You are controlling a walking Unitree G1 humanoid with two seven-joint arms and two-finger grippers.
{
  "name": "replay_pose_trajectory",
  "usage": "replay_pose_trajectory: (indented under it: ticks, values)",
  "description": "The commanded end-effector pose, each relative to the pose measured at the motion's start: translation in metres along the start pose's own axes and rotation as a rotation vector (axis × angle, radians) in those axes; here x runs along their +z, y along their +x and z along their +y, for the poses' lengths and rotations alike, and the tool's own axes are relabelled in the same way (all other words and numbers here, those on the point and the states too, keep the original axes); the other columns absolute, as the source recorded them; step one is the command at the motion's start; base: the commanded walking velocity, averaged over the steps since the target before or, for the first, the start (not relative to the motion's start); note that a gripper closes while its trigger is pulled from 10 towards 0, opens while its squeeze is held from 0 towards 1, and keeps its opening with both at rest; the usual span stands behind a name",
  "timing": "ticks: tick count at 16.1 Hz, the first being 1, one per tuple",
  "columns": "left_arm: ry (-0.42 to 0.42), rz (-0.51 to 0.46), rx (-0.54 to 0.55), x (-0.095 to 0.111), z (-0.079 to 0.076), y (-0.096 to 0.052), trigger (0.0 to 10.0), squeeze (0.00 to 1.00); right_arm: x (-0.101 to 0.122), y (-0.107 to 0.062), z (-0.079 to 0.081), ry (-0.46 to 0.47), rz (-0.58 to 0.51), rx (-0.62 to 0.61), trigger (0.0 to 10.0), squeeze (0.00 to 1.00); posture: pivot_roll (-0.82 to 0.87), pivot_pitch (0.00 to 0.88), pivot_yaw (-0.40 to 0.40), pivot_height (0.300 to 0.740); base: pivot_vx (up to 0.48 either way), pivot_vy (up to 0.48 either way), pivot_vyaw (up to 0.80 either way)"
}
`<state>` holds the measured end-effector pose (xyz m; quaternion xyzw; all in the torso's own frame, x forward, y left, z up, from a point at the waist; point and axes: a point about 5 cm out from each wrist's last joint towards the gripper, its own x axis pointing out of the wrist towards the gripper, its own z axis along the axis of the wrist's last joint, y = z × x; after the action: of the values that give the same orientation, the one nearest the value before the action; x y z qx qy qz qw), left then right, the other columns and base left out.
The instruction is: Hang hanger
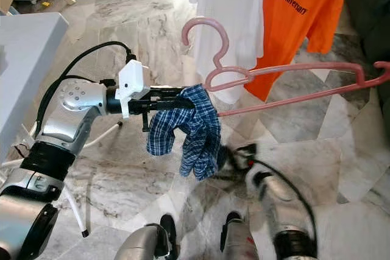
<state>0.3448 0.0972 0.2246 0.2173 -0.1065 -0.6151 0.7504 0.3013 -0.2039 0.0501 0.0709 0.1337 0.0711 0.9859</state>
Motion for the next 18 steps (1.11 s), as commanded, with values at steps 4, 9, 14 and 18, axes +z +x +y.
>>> replay_pose_trajectory:
  ticks: [4, 9, 14, 18]
  values:
    - [0.010, 0.018, 0.016, -0.001, 0.001, -0.007, 0.0, 0.00, -0.010, -0.016, 0.006, 0.027, 0.011, 0.089, 10.0, 0.00, -0.13, 0.290, 0.114, 0.740, 0.000, 0.000, 0.00]
    - [0.012, 0.008, 0.014, 0.002, 0.001, -0.004, 0.0, 0.00, -0.018, -0.027, 0.021, 0.049, 0.039, 0.219, 10.0, 0.00, -0.14, 0.292, 0.112, 0.740, 0.000, 0.000, 0.00]
    - [-0.004, -0.044, 0.001, 0.013, 0.001, -0.004, 0.0, 0.00, -0.022, -0.026, 0.008, 0.059, 0.076, 0.166, 10.0, 0.00, -0.13, 0.294, 0.111, 0.740, 0.000, 0.000, 0.00]
    - [-0.019, -0.134, -0.007, 0.035, 0.005, -0.003, 0.0, 0.00, -0.047, -0.019, 0.004, 0.125, 0.179, 0.115, 10.0, 0.00, -0.12, 0.294, 0.106, 0.740, 0.000, 0.000, 0.00]
